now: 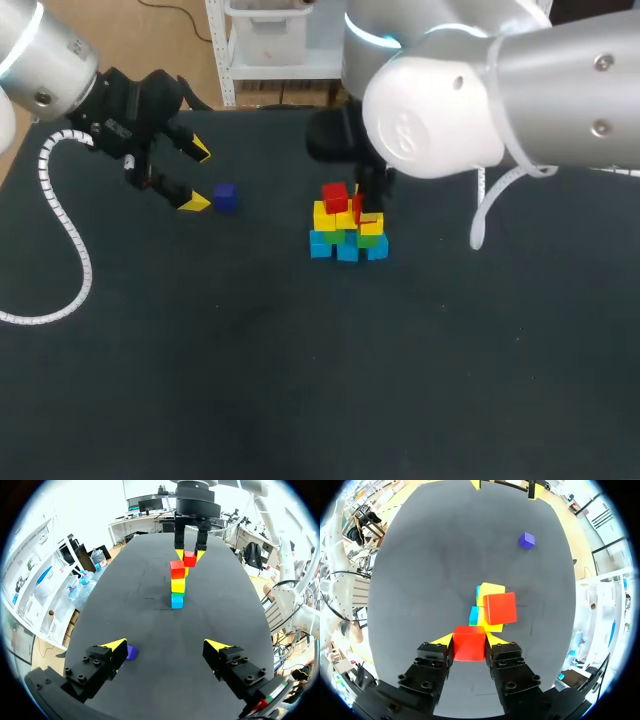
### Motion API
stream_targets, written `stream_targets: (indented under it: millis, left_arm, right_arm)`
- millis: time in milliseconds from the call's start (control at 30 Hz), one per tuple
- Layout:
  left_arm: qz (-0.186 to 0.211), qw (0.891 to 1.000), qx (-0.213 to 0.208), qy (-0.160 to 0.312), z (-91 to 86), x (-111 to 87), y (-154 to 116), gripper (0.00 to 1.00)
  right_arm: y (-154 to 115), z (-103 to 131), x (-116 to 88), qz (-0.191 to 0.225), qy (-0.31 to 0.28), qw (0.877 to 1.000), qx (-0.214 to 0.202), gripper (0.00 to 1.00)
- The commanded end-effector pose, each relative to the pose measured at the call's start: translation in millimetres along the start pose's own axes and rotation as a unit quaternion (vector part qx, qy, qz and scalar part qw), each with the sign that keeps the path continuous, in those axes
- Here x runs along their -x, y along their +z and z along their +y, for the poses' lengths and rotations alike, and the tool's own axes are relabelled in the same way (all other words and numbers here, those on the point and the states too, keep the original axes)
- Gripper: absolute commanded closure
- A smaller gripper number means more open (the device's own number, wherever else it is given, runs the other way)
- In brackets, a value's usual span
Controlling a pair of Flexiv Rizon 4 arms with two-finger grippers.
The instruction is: Place the blue cubes, place green cubes on the blue cubes, place the yellow cubes on the green cubes, then place the red cubes on the yellow cubes, and place purple cube on the red cubes.
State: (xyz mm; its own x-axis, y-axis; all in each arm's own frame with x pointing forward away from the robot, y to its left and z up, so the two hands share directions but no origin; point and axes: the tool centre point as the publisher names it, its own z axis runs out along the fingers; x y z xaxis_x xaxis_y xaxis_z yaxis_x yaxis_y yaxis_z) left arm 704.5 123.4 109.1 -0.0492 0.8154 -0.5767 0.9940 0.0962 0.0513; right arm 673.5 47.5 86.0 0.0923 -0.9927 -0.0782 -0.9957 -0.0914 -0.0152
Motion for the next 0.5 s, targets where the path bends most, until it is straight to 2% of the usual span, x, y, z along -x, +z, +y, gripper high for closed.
stream_targets:
  millis: [33,500]
  left_arm:
    - [-0.002,1.0,0.001,0.001,-0.6,-1.2,0.2,0.0]
    - [-0.002,1.0,0.001,0.001,-0.6,-1.2,0.2,0.0]
  right_arm:
    - [0.4,-5.4,1.2,0.001,0.0,1.0,0.004,1.0]
    - [0.1,-12.2,3.3,0.002,-0.002,1.0,0.006,1.0]
